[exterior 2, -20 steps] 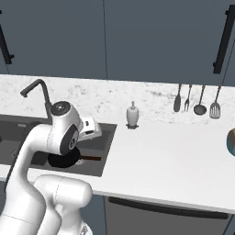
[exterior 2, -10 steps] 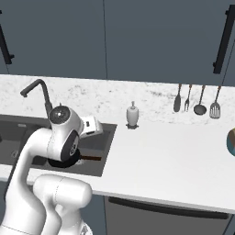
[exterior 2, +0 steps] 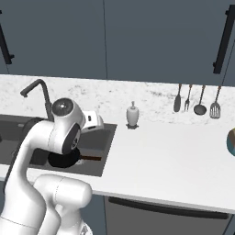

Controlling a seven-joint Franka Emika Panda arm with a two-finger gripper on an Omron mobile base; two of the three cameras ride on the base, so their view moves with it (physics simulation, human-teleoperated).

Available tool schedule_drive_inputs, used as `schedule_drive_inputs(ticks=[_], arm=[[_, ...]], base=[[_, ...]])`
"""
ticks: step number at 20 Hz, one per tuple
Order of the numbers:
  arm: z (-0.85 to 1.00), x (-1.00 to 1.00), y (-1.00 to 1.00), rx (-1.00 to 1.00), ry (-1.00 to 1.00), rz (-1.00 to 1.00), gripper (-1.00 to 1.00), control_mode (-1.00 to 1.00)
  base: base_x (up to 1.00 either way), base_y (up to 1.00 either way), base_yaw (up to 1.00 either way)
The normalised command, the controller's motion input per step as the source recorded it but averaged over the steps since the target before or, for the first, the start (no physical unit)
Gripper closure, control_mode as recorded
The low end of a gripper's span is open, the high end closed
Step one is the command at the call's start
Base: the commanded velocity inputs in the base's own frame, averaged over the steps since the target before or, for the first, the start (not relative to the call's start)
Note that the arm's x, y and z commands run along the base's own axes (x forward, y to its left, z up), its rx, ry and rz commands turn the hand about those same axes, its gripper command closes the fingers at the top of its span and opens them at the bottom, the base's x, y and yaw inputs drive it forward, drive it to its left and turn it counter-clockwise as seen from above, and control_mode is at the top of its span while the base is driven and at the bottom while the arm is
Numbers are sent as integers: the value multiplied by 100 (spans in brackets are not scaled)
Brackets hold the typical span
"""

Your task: Pick the pan and sponge and place them into the sink. Then turn on the water.

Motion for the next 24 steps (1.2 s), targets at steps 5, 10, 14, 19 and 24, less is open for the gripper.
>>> schedule_drive_inputs(ticks=[5, 10, 14, 19, 24], arm=[[0, 0, 0, 0, 0, 0, -100, 100], [0, 0, 0, 0, 0, 0, -100, 100], [0, 0, 0, 0, 0, 0, -100, 100], [0, 0, 0, 0, 0, 0, -100, 100], [0, 0, 0, 0, 0, 0, -100, 100]], base=[[-27, 1, 0], [-76, 31, 0], [-39, 64, 0], [-1, 75, 0], [1, 78, 0]])
